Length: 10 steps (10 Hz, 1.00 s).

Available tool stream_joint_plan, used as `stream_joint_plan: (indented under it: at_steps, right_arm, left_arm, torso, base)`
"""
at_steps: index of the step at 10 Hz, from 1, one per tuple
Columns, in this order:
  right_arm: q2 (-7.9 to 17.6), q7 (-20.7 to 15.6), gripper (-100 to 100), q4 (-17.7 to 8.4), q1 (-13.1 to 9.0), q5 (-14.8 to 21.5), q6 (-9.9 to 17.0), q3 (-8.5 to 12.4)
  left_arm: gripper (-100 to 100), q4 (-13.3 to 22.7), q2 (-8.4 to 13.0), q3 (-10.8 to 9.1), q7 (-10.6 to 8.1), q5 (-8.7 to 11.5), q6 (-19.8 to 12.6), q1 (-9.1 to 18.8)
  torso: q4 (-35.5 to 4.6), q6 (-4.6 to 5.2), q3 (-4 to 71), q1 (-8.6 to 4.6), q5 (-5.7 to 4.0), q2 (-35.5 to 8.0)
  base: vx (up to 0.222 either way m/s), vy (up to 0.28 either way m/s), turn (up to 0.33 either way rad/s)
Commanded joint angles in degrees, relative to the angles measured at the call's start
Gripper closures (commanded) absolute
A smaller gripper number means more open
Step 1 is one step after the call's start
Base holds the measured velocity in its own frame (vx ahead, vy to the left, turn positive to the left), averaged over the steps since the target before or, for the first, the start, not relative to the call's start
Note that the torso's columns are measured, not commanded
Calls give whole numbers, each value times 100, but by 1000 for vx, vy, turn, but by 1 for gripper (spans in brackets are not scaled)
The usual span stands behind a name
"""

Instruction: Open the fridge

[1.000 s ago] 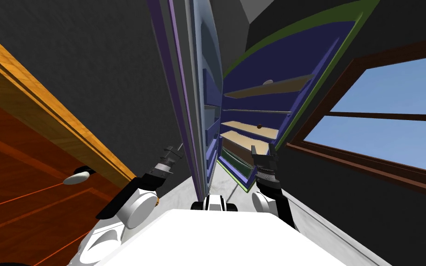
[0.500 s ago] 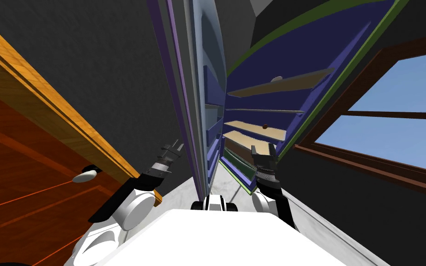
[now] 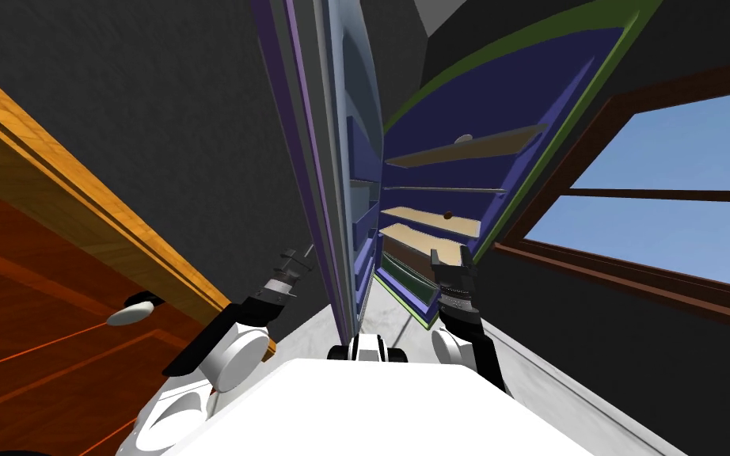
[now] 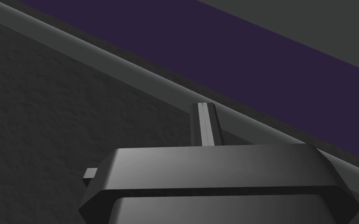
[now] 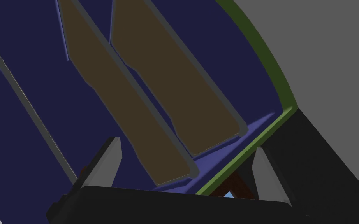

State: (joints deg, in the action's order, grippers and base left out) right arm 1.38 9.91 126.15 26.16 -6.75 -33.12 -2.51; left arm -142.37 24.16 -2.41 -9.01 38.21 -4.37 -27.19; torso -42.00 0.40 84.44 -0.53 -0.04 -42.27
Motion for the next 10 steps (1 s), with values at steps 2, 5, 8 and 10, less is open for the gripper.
stream_joint_plan:
  at_steps: [2, 5, 8, 10]
  right_arm:
    - [0, 0, 0, 0, 0, 0, 0, 0]
    - [-1, 0, 0, 1, 2, 0, -1, -1]
    - [-3, 0, 0, 1, 0, 0, 0, -2]
    - [0, 0, 0, 0, 0, 0, 0, 0]
  left_arm:
    - [-100, 116, 149, 272, 14, 10, -95, 11]
    - [-100, -29, 41, 57, 1, 30, 11, 50]
    - [-100, 109, 149, 245, 11, 13, -17, 91]
    - [-100, 128, 191, 295, 5, 23, -41, 93]
  torso:
    - [9, 2, 4, -34, -7, 8]
    - [-3, -9, 2, -46, -16, 2]
    - [-27, -32, 12, 24, -5, -2]
    - [0, -1, -1, 9, 2, -1]
  base:
    - [13, 131, -114]
    - [29, 44, 74]
    - [-22, 24, -90]
    - [27, 159, -109]
